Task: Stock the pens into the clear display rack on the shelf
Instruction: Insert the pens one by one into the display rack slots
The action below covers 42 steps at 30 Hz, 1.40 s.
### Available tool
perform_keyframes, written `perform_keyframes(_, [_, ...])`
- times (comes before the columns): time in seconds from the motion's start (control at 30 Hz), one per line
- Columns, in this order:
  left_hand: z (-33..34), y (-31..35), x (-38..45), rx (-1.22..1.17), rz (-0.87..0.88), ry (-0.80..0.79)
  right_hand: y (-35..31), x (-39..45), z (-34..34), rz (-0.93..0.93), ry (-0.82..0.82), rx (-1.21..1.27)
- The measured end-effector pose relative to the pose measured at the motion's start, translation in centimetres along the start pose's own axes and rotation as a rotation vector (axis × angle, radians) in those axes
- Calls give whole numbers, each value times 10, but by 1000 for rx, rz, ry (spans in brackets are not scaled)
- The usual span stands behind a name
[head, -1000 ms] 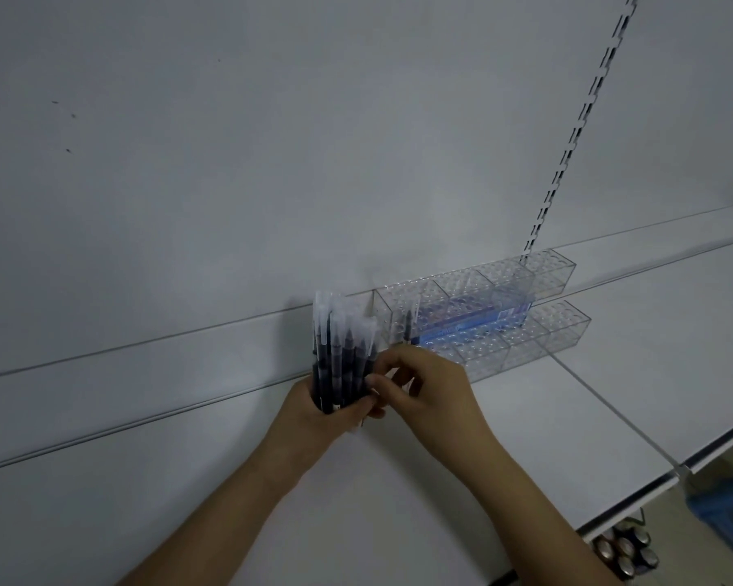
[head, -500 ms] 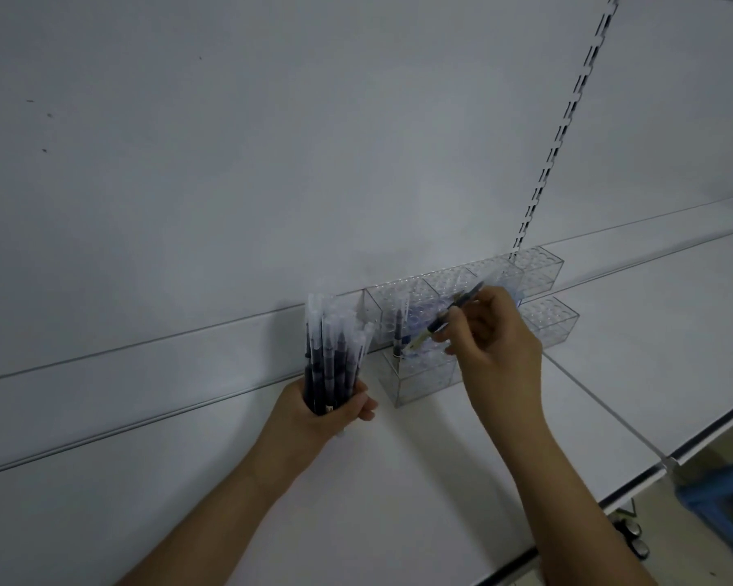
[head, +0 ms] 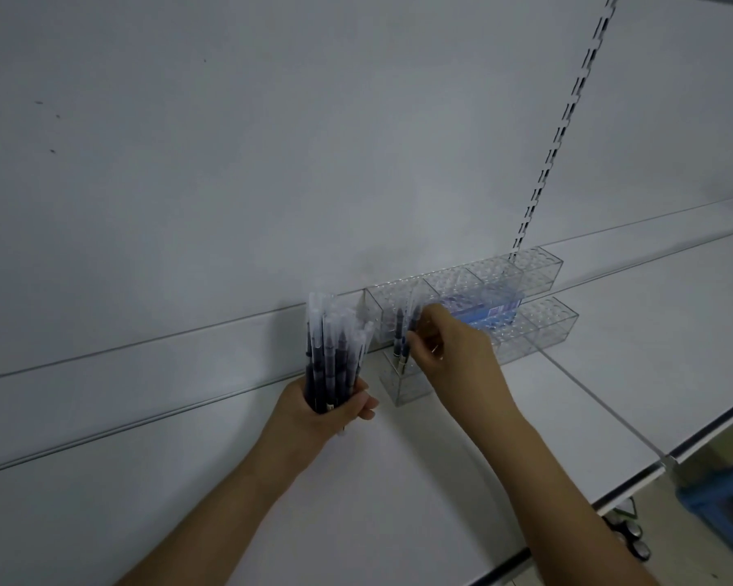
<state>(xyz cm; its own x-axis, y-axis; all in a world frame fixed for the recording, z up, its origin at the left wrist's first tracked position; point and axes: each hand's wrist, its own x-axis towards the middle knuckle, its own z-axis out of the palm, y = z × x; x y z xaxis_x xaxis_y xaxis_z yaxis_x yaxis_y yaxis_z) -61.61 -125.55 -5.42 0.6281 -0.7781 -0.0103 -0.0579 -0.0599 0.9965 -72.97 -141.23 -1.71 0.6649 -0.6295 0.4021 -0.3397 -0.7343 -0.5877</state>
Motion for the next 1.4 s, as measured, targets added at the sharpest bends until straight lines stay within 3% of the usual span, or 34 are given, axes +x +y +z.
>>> perform_keyframes(0.3, [-1,-1,2,-6,8,-10,-3,6,1,-56,-129,-155])
perform_keyframes(0.83, [0,-1,2,-32,14,-15,5,5,12,-22,-59,-122])
perform_keyframes(1.1, [-3,-2,3,-52,-12,34,-3,-19,7,-43,184,19])
perform_keyframes(1.23, [-3,-3,3,-28,-24,43,-18,-31,11,-77,59,173])
perform_keyframes(1.4, [-2,-3,2,31,-14,-61,-18,-36,17,5,-89,300])
